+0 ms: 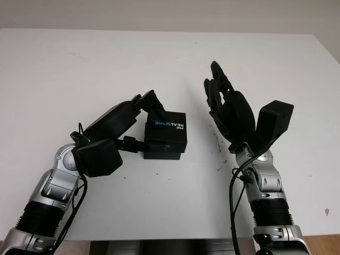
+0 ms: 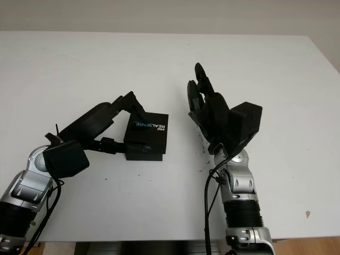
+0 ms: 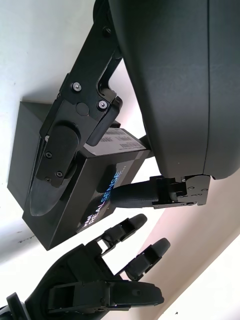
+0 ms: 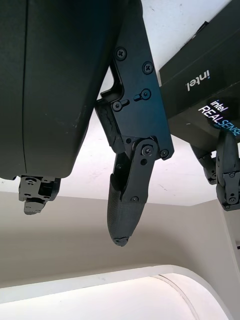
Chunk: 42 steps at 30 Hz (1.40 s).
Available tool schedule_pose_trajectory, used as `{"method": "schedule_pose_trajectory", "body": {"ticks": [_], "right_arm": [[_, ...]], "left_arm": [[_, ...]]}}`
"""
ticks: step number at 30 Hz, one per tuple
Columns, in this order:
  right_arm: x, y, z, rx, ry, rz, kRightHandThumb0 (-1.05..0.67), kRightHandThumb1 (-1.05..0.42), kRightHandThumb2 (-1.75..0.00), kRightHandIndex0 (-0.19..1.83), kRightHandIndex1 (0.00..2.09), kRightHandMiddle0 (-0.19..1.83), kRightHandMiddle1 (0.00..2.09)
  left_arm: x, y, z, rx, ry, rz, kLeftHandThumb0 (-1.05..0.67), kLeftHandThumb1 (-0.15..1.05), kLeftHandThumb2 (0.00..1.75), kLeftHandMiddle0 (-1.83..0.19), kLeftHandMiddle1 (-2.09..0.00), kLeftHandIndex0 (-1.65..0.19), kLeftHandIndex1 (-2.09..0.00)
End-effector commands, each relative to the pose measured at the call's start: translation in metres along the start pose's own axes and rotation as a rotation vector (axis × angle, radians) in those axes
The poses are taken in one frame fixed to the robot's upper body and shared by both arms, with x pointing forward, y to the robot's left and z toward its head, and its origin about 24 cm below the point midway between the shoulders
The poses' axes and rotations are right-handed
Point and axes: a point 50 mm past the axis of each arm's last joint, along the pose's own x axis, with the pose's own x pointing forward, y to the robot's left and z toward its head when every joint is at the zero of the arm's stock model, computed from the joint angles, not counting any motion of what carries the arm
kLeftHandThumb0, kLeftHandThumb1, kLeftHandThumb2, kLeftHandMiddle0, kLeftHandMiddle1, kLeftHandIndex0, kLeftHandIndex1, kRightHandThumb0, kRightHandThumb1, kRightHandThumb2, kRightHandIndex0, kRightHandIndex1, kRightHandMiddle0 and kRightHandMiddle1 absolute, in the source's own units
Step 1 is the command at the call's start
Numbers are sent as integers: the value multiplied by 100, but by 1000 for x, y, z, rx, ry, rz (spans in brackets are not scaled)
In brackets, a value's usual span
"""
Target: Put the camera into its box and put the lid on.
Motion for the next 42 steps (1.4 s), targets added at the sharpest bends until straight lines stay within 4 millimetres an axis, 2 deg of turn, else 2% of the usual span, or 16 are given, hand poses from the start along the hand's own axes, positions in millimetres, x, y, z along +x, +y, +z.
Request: {"method": "schedule_pose_trajectory", "body": {"ticks": [1,15,42], "right_arm": [[-2,-3,5,-17,-24,-4,-65,-105,-60,-9,5,-8,5],[-1,-2,4,-16,-14,6,-65,-105,-59,-10,5,-8,5],[-2,-2,5,-10,-11,5,-65,-105,-59,-11,5,-9,5]], "left_arm": [[-5,-1,-3,-3,19,6,-26,105,32,-14,-183,8,-171],[-19,4,-2,-14,42,27,-24,105,30,-15,-185,6,-168],[-19,-2,-10,38,42,15,-26,105,29,-13,-189,6,-169]]}}
